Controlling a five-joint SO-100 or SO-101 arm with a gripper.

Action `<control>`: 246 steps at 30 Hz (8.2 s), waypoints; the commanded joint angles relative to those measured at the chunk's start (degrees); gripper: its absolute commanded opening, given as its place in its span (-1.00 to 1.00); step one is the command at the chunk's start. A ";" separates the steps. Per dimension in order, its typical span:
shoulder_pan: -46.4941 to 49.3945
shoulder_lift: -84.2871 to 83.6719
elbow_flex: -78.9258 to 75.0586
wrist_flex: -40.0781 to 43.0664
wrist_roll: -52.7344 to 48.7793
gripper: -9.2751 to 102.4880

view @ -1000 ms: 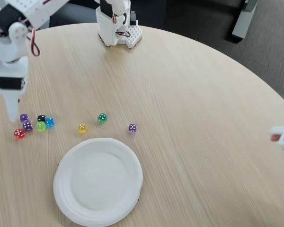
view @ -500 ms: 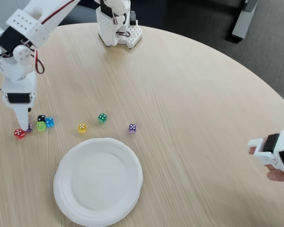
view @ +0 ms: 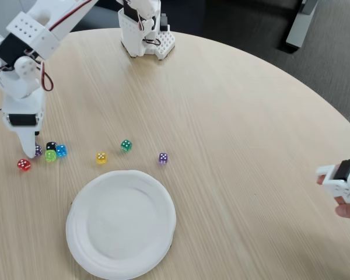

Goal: Pick a purple dice and put it in the plate.

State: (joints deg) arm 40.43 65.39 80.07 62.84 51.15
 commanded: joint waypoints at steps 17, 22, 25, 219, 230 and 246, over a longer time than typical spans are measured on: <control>0.35 0.44 -1.41 -0.53 0.62 -0.59; 0.26 0.44 -0.88 -0.09 -0.26 -0.60; 0.26 0.44 -0.88 0.26 0.26 -0.57; -36.47 24.43 10.55 -14.15 -9.32 -0.83; -36.47 24.43 10.72 -13.36 -8.35 -0.64; -37.62 45.09 11.43 1.76 6.86 -0.83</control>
State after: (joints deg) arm 2.99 103.71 92.81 61.26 57.48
